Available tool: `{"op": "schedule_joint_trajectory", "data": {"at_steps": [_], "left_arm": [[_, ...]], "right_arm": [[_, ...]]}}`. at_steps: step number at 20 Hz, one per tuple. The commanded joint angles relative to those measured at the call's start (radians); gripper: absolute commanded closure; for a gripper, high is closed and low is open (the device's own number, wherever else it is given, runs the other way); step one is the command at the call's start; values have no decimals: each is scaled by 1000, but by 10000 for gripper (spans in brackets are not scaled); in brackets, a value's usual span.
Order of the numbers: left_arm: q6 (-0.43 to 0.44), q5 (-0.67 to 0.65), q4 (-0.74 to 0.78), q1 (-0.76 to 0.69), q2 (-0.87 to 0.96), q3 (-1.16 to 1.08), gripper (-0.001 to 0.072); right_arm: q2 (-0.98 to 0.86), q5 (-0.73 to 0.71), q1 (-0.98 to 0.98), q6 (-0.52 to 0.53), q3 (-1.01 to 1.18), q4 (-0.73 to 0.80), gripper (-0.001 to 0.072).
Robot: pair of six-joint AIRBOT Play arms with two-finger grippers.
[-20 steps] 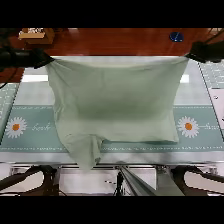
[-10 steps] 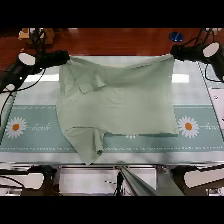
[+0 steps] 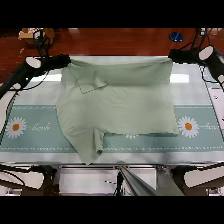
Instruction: Fold the shirts.
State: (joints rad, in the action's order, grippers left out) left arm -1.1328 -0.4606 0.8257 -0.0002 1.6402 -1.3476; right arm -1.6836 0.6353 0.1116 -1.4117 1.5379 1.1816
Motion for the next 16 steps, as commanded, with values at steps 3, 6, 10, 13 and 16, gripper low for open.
{"op": "schedule_joint_trajectory", "data": {"at_steps": [3, 6, 10, 13, 16], "left_arm": [[-5, -567, 62, 100, -37, -52, 678], [-5, -701, 77, 103, -29, -31, 679], [-70, -674, 151, 101, -28, 51, 679], [-77, -674, 170, 99, -28, 96, 679], [-77, -670, 188, 93, -18, 109, 677]], "right_arm": [[77, 339, 43, -1, 0, 17, 691], [59, 465, 35, -2, 0, 68, 691], [19, 517, 35, -2, 0, 86, 691], [0, 491, 34, -3, 0, 84, 691], [-15, 487, 35, -21, 0, 85, 689]]}}
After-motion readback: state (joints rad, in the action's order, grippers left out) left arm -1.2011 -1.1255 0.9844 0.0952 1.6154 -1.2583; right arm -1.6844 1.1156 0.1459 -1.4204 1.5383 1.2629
